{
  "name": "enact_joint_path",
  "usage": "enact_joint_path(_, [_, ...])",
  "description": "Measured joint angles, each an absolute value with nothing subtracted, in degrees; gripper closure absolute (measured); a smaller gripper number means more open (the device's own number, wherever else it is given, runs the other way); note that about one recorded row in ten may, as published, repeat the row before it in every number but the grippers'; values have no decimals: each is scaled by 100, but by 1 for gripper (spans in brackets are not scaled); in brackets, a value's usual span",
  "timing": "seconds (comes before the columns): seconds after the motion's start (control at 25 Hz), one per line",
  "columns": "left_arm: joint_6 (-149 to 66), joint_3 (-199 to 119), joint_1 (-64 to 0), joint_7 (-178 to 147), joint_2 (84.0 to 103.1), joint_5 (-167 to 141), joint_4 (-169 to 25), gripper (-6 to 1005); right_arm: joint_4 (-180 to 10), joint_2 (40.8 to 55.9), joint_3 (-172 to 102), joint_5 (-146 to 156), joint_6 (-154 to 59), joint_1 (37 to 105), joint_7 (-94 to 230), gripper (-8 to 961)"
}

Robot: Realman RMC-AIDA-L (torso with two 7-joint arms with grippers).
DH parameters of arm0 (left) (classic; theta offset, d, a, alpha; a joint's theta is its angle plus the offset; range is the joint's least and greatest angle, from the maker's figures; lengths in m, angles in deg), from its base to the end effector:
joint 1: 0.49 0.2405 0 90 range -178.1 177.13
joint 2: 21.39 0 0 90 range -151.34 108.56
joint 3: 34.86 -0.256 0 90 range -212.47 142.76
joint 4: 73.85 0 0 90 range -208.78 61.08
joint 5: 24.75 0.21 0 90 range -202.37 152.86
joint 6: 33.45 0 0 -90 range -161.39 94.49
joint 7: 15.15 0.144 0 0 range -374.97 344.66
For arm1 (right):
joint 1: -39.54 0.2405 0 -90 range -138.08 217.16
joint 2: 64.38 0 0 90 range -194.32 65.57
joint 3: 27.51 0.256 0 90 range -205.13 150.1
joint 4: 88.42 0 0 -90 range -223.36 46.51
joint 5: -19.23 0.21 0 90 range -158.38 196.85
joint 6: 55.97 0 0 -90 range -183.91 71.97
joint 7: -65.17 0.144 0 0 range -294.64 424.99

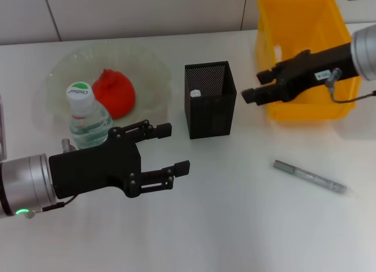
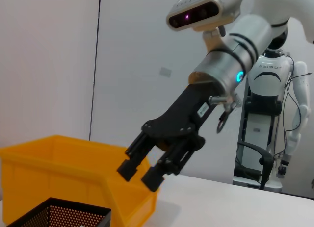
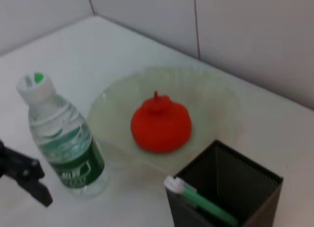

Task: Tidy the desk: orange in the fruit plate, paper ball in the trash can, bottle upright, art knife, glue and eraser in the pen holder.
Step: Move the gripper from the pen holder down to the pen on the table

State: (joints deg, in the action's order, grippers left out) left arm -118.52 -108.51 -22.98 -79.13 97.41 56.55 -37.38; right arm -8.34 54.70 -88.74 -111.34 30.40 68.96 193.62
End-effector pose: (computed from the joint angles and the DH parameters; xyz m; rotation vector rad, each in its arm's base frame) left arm -0.2296 0.2937 -0.0451 -2.7825 -0.2949 -0.9558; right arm 0.1821 0.3640 0.0534 -2.6212 0.7892 0.1001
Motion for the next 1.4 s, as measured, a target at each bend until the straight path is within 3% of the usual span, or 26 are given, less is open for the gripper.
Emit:
enact_joint_path(0.44, [-11852, -10854, -2299, -7913, 9744, 5655, -3756, 209, 479, 5471, -9354, -12139, 4512, 6839, 20481, 357])
enact_joint_path(1.4, [-11858, -10904, -2385, -7920, 9753, 5637, -3819, 209, -269, 5474, -10043, -13530, 4490, 7012, 20370, 360])
